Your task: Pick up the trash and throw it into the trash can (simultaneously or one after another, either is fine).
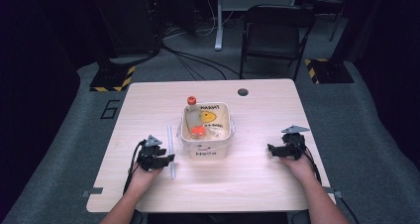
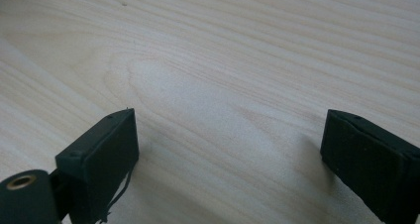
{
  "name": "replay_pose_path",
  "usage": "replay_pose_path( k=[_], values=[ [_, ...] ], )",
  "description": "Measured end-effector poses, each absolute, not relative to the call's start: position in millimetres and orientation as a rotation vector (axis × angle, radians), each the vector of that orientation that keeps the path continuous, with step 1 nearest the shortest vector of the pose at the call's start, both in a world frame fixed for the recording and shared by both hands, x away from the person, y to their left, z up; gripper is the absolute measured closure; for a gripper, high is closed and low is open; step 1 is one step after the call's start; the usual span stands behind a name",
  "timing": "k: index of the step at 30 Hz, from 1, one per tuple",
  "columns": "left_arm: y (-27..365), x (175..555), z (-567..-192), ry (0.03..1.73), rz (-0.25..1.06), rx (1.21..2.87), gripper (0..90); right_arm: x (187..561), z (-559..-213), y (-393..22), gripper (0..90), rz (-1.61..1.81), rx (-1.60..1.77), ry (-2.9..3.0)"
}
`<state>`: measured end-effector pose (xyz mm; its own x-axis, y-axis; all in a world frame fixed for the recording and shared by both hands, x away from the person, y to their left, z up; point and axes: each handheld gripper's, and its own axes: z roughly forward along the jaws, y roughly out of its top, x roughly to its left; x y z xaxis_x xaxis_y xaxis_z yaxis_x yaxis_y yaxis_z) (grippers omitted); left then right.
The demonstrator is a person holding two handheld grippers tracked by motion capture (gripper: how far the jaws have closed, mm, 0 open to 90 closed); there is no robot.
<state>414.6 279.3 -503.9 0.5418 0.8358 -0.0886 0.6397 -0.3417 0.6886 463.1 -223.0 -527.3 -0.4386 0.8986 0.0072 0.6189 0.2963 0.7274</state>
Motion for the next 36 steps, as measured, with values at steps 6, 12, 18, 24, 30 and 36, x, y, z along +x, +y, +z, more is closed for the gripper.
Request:
replay_pose_path(
  k=[6,12,18,24,30,36],
  values=[
    [277.6,415.9,-508.0,1.197,0.358,2.109,51.4,463.2,-527.4,-223.1,7.1,0.940,1.356,2.167],
    [278.0,417.5,-510.7,1.218,0.372,2.127,51.5,463.1,-527.3,-223.0,7.1,0.940,1.358,2.166],
    [284.4,417.0,-510.9,1.272,0.400,2.123,57.5,463.1,-527.3,-223.0,7.1,0.940,1.358,2.167],
    [282.0,415.5,-510.9,1.296,0.466,2.130,70.9,463.0,-527.4,-222.8,7.1,0.941,1.362,2.166],
    [285.0,416.4,-512.6,1.303,0.481,2.105,79.2,463.1,-527.3,-223.0,7.1,0.940,1.358,2.166],
    [290.9,419.1,-511.9,1.340,0.472,2.085,80.0,463.1,-527.3,-223.0,7.1,0.940,1.359,2.166]
  ],
)
